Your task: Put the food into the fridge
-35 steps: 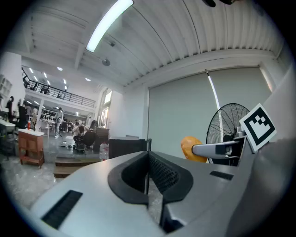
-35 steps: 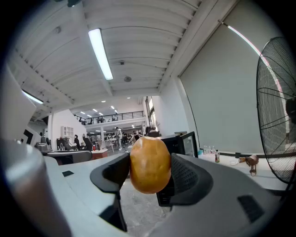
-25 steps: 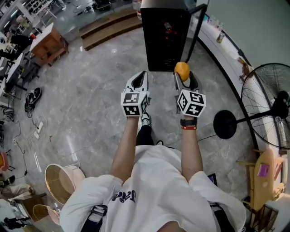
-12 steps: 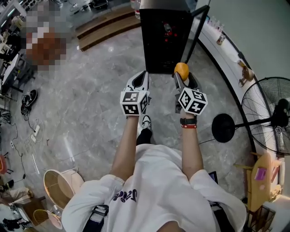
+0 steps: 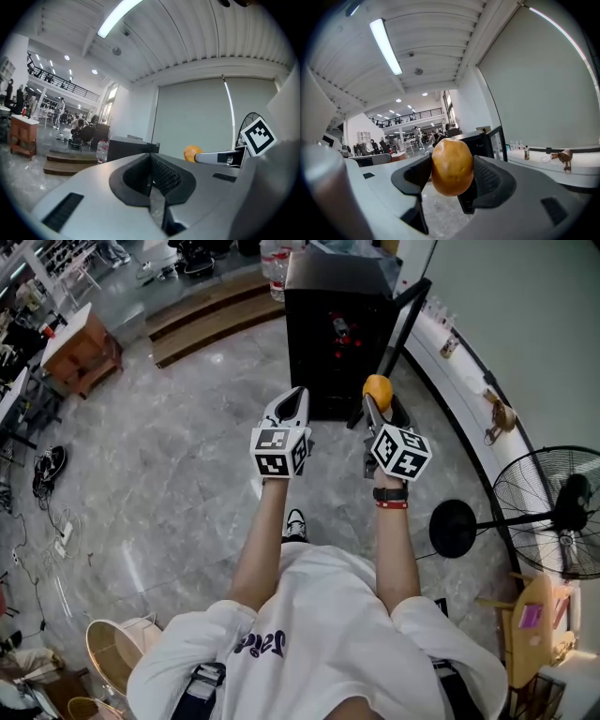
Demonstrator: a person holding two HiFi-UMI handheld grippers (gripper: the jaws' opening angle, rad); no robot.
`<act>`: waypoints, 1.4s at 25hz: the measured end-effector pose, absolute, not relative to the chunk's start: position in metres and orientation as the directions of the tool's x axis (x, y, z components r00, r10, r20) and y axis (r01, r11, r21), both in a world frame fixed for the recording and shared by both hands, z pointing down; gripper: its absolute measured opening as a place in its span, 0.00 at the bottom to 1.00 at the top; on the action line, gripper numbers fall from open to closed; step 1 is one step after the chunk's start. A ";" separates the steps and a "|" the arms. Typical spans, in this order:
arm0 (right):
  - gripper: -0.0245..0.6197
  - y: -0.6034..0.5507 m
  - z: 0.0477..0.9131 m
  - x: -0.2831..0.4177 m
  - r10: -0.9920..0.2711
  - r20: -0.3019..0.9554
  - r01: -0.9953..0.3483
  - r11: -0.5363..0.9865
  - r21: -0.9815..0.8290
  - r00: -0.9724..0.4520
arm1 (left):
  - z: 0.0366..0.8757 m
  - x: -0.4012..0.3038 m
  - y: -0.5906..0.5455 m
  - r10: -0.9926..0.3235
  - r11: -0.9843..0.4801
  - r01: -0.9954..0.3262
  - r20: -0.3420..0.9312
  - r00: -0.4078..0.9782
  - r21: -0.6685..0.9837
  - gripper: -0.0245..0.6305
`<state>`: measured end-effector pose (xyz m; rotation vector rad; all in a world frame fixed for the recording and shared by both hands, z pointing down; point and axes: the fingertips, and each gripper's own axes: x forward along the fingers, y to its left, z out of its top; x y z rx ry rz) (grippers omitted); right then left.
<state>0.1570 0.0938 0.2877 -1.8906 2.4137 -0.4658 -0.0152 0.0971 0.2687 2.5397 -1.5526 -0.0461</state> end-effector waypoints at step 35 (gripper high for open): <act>0.50 -0.104 0.332 0.053 -0.932 0.236 -0.945 0.216 -0.245 -0.274 | 0.316 -0.073 -0.108 -0.836 -0.527 -0.836 0.086 0.543 0.153 0.07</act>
